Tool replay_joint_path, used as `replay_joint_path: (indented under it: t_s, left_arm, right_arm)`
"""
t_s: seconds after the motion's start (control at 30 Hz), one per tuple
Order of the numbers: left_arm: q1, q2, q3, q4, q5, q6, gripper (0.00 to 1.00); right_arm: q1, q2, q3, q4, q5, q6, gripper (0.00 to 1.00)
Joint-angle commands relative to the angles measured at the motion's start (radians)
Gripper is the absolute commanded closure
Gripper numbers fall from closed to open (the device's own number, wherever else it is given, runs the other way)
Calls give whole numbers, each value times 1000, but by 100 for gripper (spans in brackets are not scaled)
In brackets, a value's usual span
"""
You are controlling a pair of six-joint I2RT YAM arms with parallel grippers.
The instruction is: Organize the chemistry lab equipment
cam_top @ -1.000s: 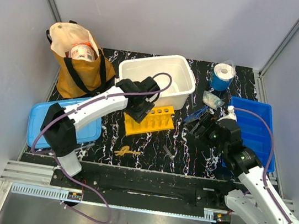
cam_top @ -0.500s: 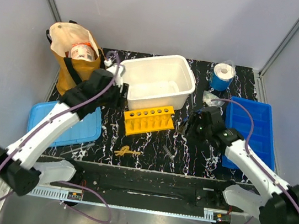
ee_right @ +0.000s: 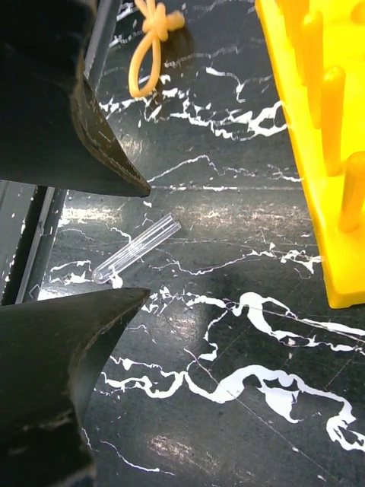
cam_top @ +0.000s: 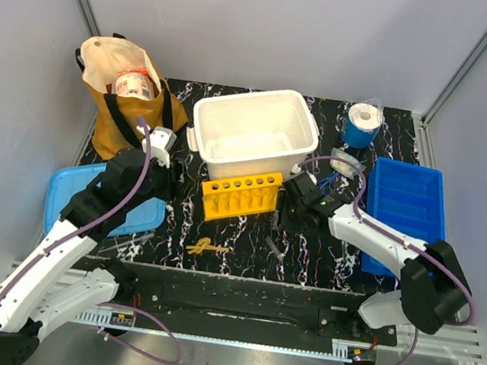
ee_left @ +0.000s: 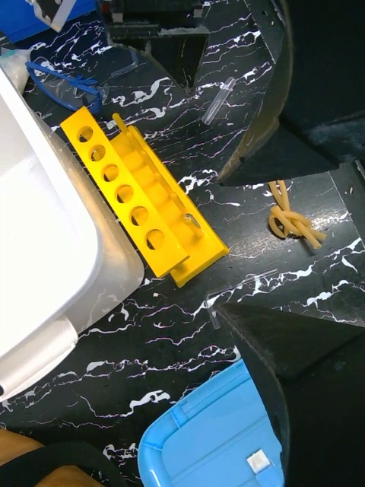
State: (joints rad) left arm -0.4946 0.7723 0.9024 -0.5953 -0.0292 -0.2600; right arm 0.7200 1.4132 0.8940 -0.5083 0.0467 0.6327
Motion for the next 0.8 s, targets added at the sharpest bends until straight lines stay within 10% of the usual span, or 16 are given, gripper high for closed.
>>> replay_joint_path:
  t_s: [0.0,0.77]
  left_arm:
    - [4,-53,-51,88,-24,-19,34]
    - [4,-31,-39,137,227,60,39]
  right_arm:
    - [36,68,74,-28,73,-42,44]
    - [187,95,-32,-82,143,28,52]
